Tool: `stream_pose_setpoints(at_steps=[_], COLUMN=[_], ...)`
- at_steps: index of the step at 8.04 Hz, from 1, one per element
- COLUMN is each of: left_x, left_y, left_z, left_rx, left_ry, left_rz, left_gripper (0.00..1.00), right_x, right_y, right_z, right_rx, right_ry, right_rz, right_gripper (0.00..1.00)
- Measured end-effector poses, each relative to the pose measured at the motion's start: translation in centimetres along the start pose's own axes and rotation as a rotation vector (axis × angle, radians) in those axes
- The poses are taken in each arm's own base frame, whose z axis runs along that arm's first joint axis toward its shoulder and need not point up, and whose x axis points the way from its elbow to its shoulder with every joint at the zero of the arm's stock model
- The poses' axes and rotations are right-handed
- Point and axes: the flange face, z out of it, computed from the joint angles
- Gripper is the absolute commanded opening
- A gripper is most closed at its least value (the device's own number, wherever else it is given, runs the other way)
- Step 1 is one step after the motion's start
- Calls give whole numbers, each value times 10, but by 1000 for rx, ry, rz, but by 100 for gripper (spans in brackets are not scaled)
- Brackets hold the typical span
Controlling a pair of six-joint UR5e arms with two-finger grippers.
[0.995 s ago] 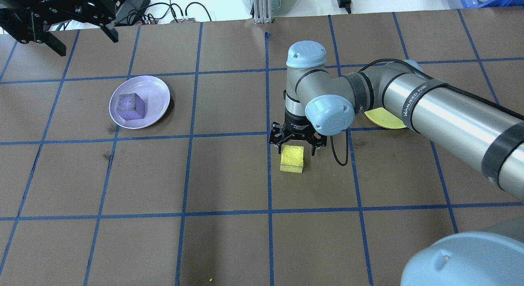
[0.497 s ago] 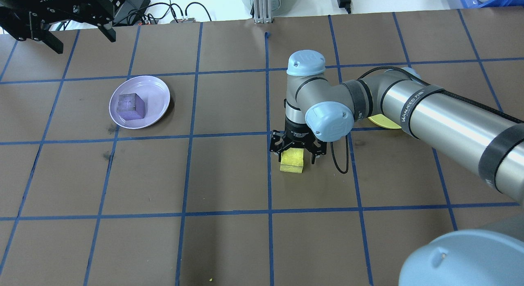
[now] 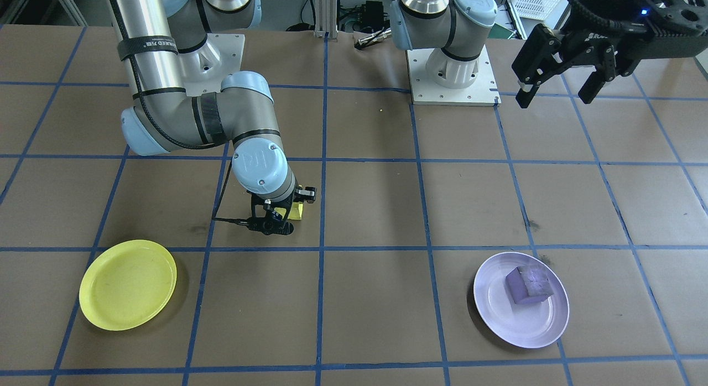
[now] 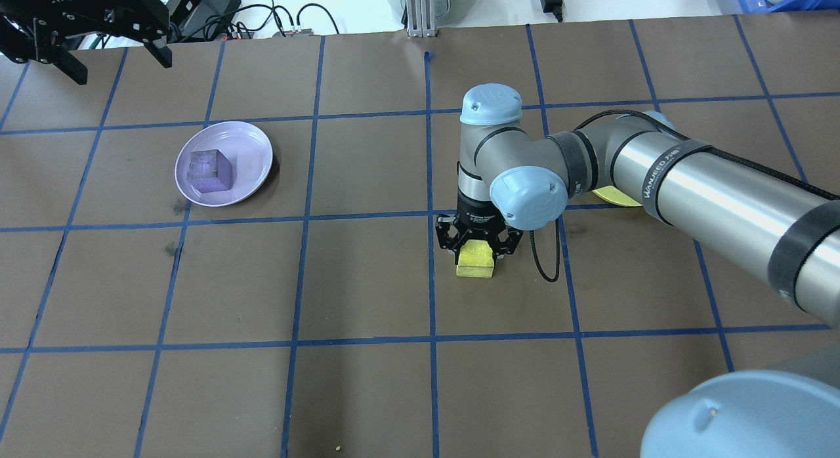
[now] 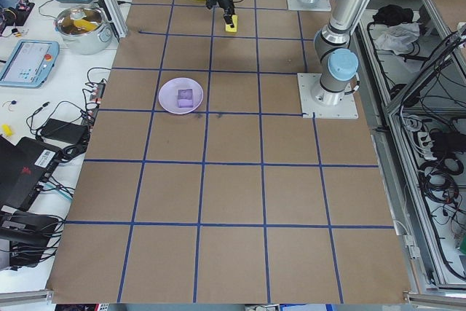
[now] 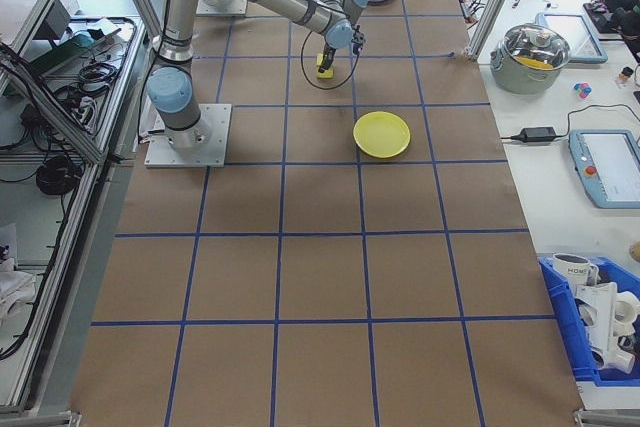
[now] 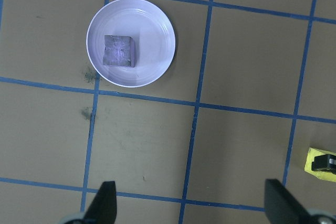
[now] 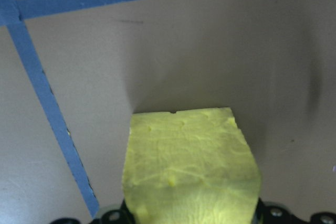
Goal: Sort blocks by color into plates
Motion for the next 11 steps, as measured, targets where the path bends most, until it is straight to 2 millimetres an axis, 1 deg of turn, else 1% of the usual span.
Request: stream_pose_setpoints(at_steps=[2, 3, 4, 5, 6, 7, 9, 10, 11], left_x=[-1, -2, -2, -2, -2, -2, -2, -2, -1], left_y=[-3, -2, -1, -1, 0, 1, 3, 2, 3], left_z=[0, -1, -2, -3, -4, -6, -7, -7, -7], left_rx=[15, 22, 26, 29, 32, 34, 38, 36, 36], left_ry=[5, 3, 0, 0, 0, -1, -2, -1, 2], left_rz=[-5, -4, -3, -3, -3, -2, -1, -1, 0], left_gripper=[100, 100, 100, 100, 100, 100, 100, 100, 100], right_x=[-2, -2, -1, 3, 13, 33, 96, 127, 161], right_y=[-2, -3, -3, 2, 3, -5, -39, -54, -67], right_z=[-11, -24, -47, -77, -104, -126, -167, -182, -192], right_rx=[33, 62, 107, 161, 213, 259, 332, 363, 381], right_ry=[-13, -23, -35, -54, -70, -73, -76, -62, -44], right_rz=[10, 7, 5, 4, -3, -27, -76, -126, -161], right_gripper=[0, 0, 0, 0, 0, 0, 0, 0, 0])
